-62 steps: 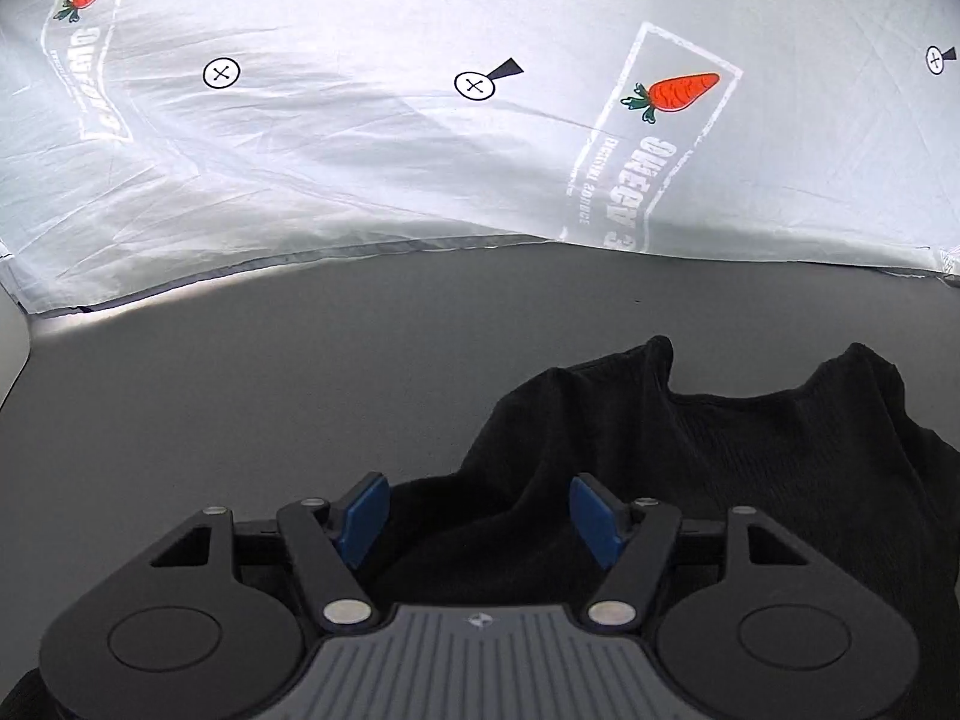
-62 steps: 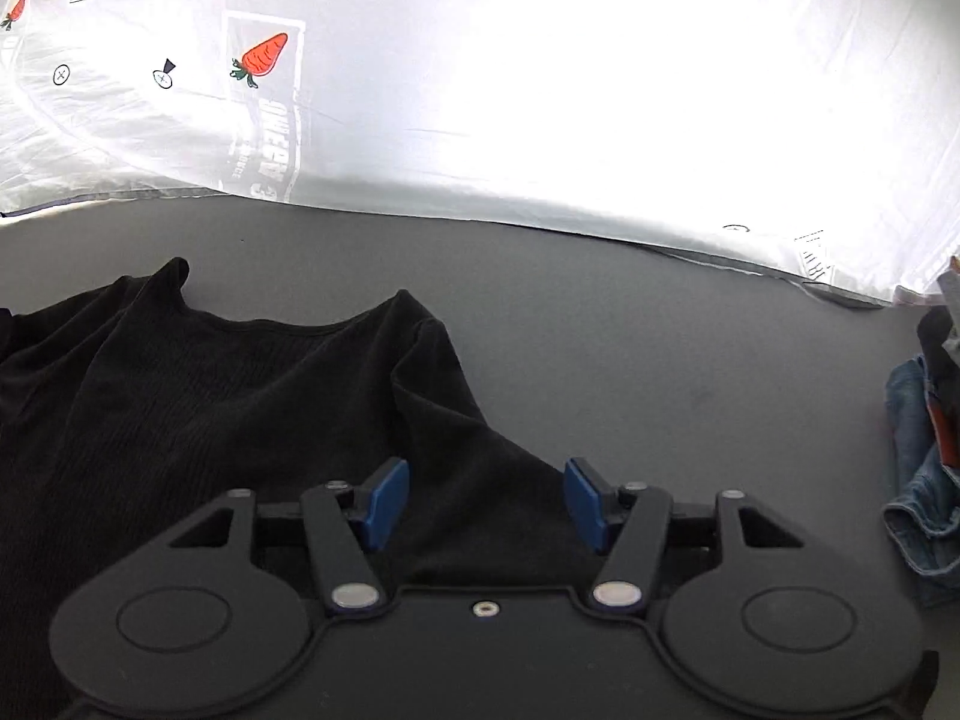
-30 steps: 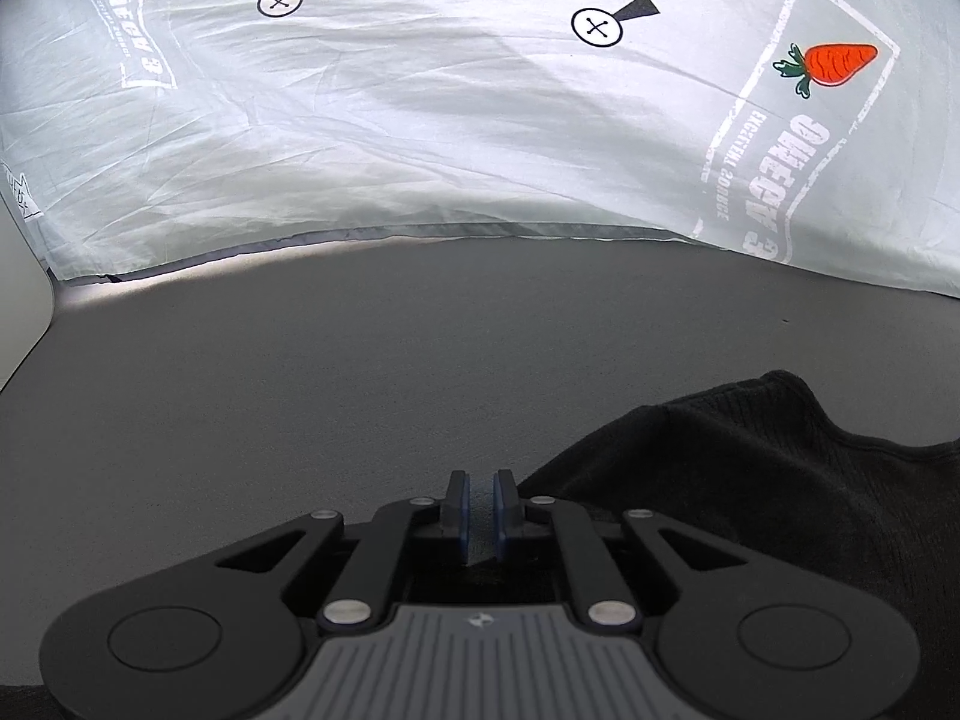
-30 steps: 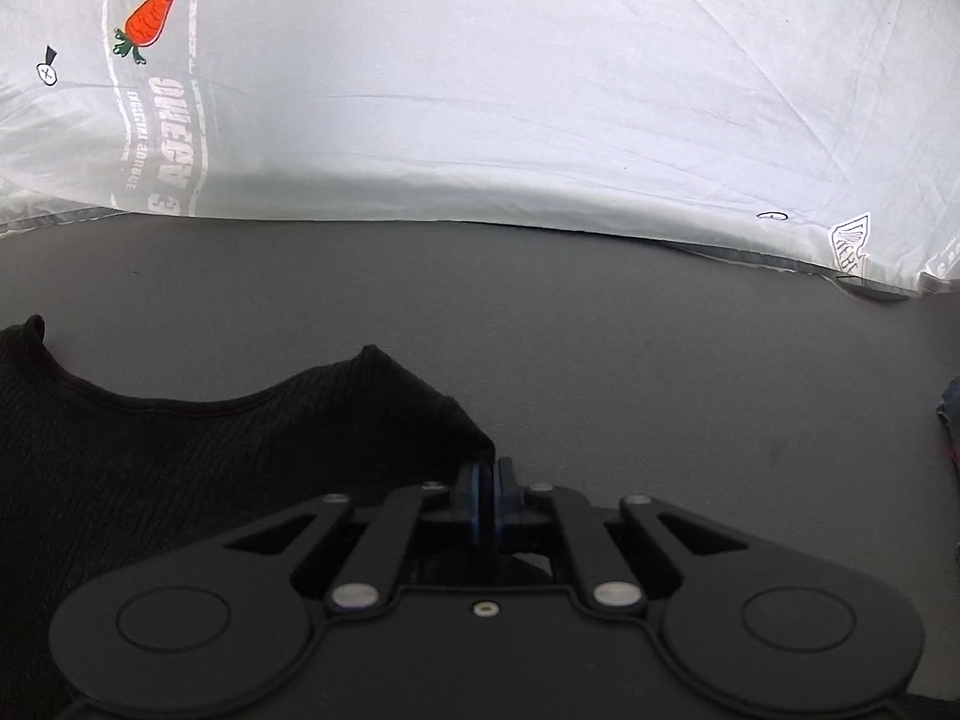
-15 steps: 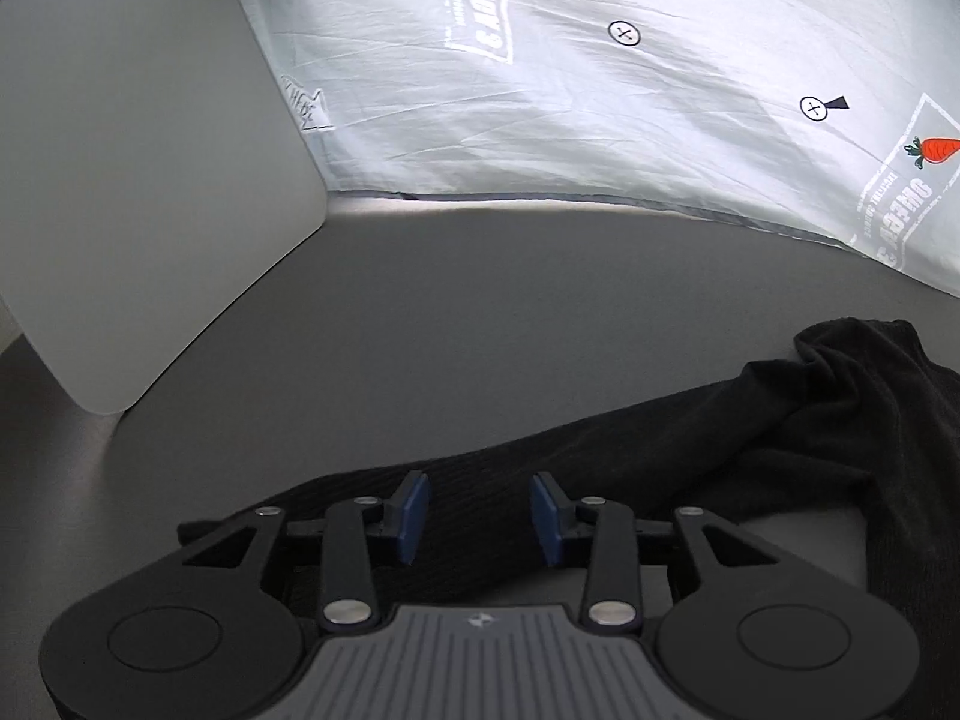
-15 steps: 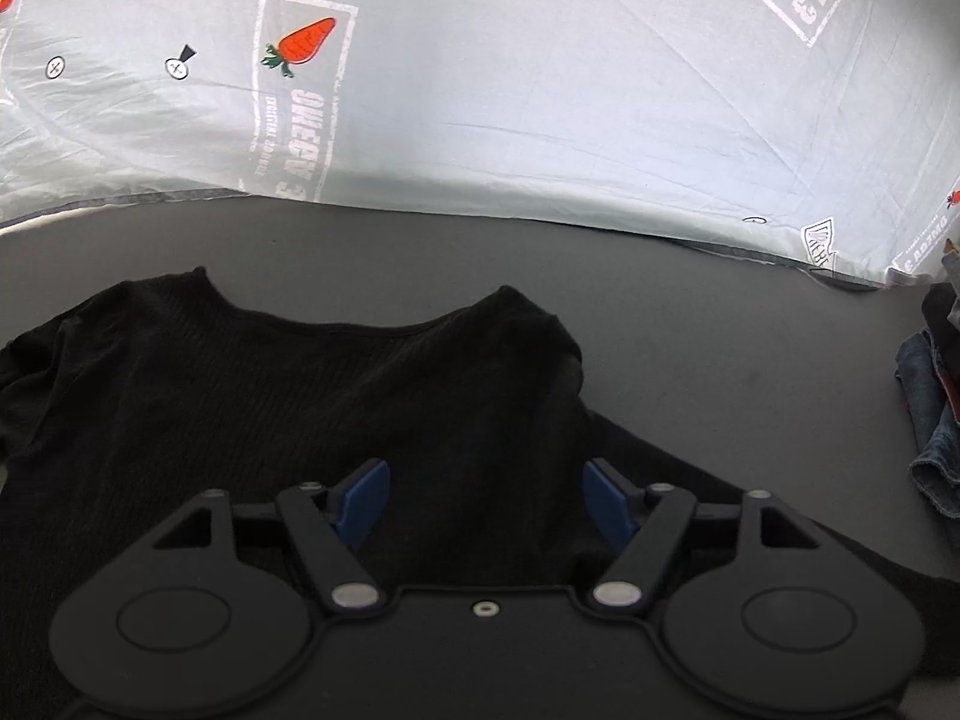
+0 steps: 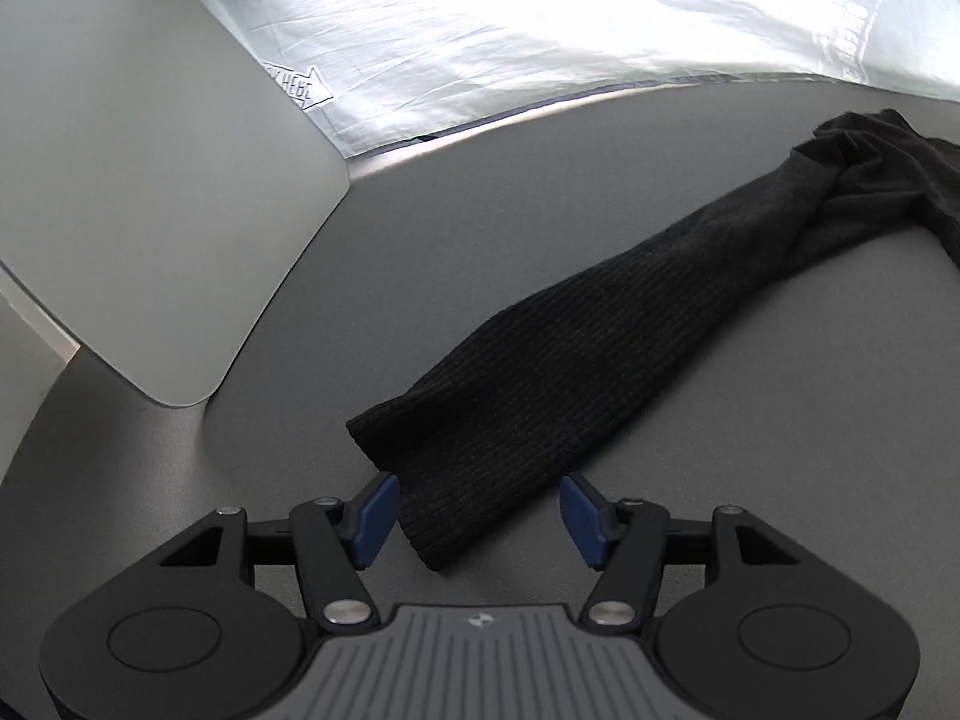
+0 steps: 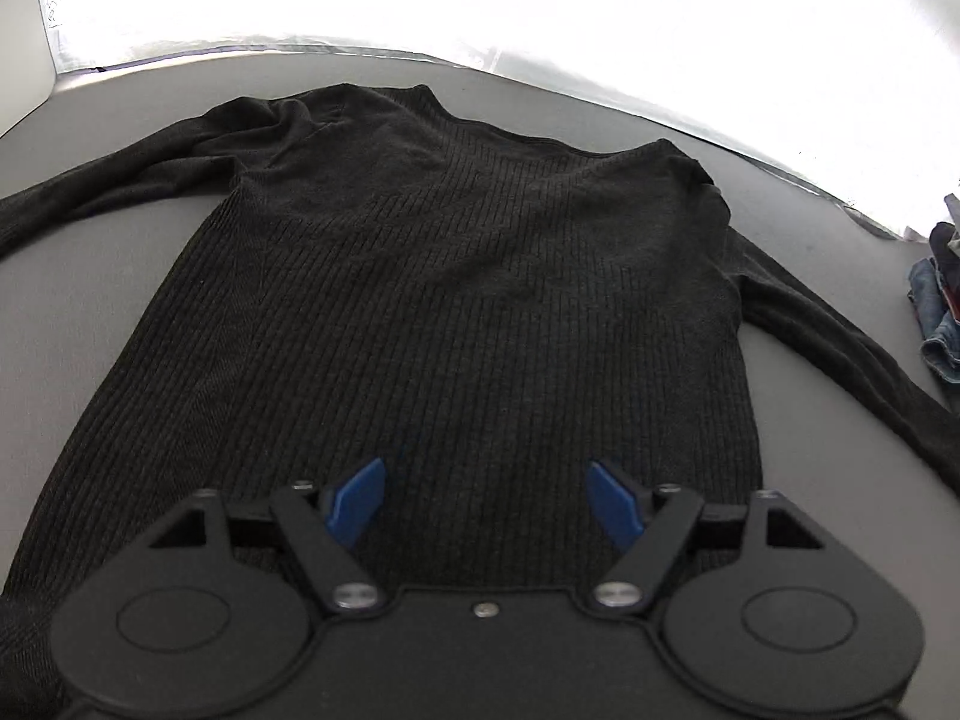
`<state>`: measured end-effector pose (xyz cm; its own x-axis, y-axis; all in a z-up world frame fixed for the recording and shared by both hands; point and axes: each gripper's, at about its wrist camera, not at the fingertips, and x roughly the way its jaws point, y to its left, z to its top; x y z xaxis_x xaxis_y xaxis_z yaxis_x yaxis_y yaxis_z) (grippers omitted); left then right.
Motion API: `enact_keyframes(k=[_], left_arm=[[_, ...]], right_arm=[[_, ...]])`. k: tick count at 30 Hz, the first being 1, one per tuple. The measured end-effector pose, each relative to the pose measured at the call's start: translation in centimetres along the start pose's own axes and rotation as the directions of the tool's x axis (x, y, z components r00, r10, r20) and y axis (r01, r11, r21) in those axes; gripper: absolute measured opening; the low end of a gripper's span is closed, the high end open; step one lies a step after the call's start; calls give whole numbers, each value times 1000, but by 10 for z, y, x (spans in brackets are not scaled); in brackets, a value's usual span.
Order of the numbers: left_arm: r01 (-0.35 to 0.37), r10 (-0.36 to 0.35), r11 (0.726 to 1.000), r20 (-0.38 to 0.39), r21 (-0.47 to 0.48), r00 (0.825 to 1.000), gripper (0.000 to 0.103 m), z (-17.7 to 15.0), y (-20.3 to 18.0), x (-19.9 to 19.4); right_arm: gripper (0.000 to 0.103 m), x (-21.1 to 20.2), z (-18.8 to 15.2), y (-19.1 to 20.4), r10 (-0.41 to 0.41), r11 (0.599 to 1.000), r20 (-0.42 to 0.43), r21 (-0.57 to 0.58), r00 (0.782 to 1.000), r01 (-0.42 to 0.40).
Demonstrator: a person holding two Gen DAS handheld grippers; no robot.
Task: Fold clothes
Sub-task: 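Lay the black sweater flat on the table and open both grippers, then grasp the sweater sleeve cuff with the left gripper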
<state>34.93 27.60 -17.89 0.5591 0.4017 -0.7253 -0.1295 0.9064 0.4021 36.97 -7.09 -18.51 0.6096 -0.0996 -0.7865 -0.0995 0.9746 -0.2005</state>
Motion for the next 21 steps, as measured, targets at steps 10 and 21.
enact_keyframes(k=[10, 21], left_arm=[[245, -246, 969, -20, -30, 969, 5, 6, 27, 14], [385, -328, 827, 206, -410, 922, 1, 54, 130, -18]], right_arm=[[82, -2, -4, 2, -21, 996, -36, 91, 999, 24], [97, 11, 3, -13, 33, 985, -92, 173, 995, -16]])
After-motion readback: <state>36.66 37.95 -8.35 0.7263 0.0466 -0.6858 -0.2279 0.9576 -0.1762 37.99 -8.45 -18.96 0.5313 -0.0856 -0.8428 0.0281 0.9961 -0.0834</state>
